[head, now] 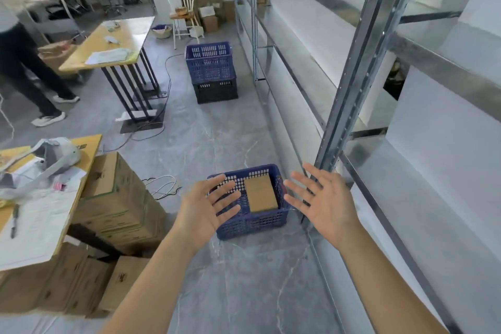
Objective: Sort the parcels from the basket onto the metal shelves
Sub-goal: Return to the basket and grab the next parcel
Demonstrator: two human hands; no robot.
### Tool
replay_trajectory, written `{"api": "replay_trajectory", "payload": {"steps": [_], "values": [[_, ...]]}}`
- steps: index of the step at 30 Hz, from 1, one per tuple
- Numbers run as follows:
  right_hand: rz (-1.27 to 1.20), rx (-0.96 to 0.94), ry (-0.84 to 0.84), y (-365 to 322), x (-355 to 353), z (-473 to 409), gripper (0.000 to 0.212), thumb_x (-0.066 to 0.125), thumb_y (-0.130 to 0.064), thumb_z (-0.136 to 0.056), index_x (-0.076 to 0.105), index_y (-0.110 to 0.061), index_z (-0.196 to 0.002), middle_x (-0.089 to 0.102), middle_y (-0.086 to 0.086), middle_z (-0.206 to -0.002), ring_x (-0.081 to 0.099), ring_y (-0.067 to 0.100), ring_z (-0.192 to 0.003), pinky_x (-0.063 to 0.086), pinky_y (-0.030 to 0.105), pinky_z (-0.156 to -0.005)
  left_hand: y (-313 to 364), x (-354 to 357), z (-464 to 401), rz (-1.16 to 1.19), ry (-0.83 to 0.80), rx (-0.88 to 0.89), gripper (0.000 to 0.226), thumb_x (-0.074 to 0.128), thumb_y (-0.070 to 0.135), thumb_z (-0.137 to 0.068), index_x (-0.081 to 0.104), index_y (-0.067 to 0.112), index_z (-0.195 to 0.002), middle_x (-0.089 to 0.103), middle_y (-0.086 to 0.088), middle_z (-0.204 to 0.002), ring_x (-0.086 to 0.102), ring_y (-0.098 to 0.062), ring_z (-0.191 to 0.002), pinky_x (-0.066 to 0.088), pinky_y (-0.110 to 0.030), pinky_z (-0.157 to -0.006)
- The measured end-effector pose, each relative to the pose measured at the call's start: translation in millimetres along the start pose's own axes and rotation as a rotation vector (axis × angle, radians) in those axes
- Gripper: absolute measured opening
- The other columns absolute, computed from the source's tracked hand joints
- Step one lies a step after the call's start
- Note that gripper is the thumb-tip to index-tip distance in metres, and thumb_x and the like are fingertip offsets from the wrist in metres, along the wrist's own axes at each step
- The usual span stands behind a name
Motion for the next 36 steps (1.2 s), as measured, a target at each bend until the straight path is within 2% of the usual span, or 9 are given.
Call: {"api": "replay_trajectory", "payload": {"steps": [5,11,16,18,24,27,30,33,36], "values": [[0.146,0.068,0.044,1,12,-64,0.029,0.052,-0.024,-0.104,0.066,-0.015,-0.128,0.072,0.018,-0.131,0.073,0.037,-0.116,0.056,0.058,-0.103,8,-6,-55,-0.012,0.124,-0.041,0.030,0.053,0.022,-0.100,0.067,0.010,-0.123,0.069,-0.016,-0.131,0.069,-0.033,-0.105,0.058,-0.047,-0.083],[0.256,0.122,0.060,10,35,-146,0.038,0.052,-0.026,-0.104,0.062,-0.013,-0.138,0.070,0.019,-0.133,0.072,0.037,-0.116,0.061,0.052,-0.093,27,-17,-136,-0.062,0.161,-0.094,0.037,0.056,0.022,-0.100,0.066,0.008,-0.132,0.071,-0.013,-0.123,0.069,-0.031,-0.106,0.059,-0.045,-0.083],[0.293,0.143,0.140,20,53,-218,0.036,0.054,-0.030,-0.102,0.065,-0.018,-0.133,0.070,0.017,-0.131,0.072,0.035,-0.116,0.056,0.056,-0.099,41,-28,-225,-0.098,0.134,-0.196,0.036,0.052,0.027,-0.101,0.067,0.014,-0.131,0.072,-0.013,-0.127,0.069,-0.033,-0.112,0.058,-0.053,-0.091],[0.290,0.155,0.184,25,59,-244,0.033,0.052,-0.033,-0.103,0.066,-0.020,-0.129,0.071,0.016,-0.130,0.072,0.035,-0.115,0.057,0.056,-0.098,48,-33,-257,-0.113,0.128,-0.253,0.037,0.048,0.032,-0.103,0.068,0.016,-0.130,0.071,-0.013,-0.130,0.068,-0.034,-0.116,0.055,-0.055,-0.096],[0.290,0.210,0.245,35,70,-313,0.030,0.051,-0.039,-0.104,0.067,-0.024,-0.125,0.072,0.015,-0.130,0.072,0.035,-0.115,0.060,0.054,-0.093,76,-41,-336,-0.115,0.127,-0.341,0.042,0.043,0.037,-0.106,0.066,0.015,-0.134,0.069,-0.014,-0.134,0.065,-0.038,-0.124,0.054,-0.058,-0.098],[0.292,0.244,0.275,44,61,-348,0.029,0.051,-0.040,-0.104,0.067,-0.025,-0.124,0.072,0.015,-0.130,0.073,0.035,-0.115,0.060,0.056,-0.095,76,-46,-371,-0.111,0.144,-0.376,0.041,0.045,0.038,-0.106,0.066,0.015,-0.133,0.069,-0.014,-0.134,0.066,-0.037,-0.120,0.054,-0.058,-0.096],[0.311,0.282,0.306,55,44,-389,0.033,0.049,-0.041,-0.106,0.065,-0.024,-0.130,0.073,0.014,-0.129,0.074,0.034,-0.112,0.059,0.056,-0.096,65,-54,-406,-0.121,0.168,-0.412,0.040,0.046,0.039,-0.106,0.066,0.016,-0.132,0.068,-0.014,-0.135,0.066,-0.038,-0.119,0.053,-0.058,-0.099],[0.353,0.332,0.303,73,25,-438,0.040,0.046,-0.043,-0.108,0.061,-0.023,-0.138,0.072,0.013,-0.131,0.073,0.033,-0.113,0.059,0.054,-0.092,42,-69,-447,-0.128,0.204,-0.439,0.040,0.048,0.041,-0.105,0.067,0.016,-0.131,0.069,-0.014,-0.134,0.066,-0.037,-0.120,0.054,-0.056,-0.097],[0.381,0.380,0.306,101,-4,-492,0.040,0.042,-0.046,-0.109,0.062,-0.024,-0.135,0.071,0.012,-0.132,0.072,0.032,-0.115,0.059,0.052,-0.092,12,-87,-496,-0.119,0.249,-0.462,0.040,0.049,0.043,-0.105,0.069,0.018,-0.129,0.070,-0.013,-0.133,0.067,-0.037,-0.119,0.055,-0.056,-0.098]]}}
Point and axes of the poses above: each hand's wrist, its own z-axis away from the middle knuckle, its own x-axis out of the palm, y = z × x, the point moved 7 cm from there along -z, towards the middle knuckle
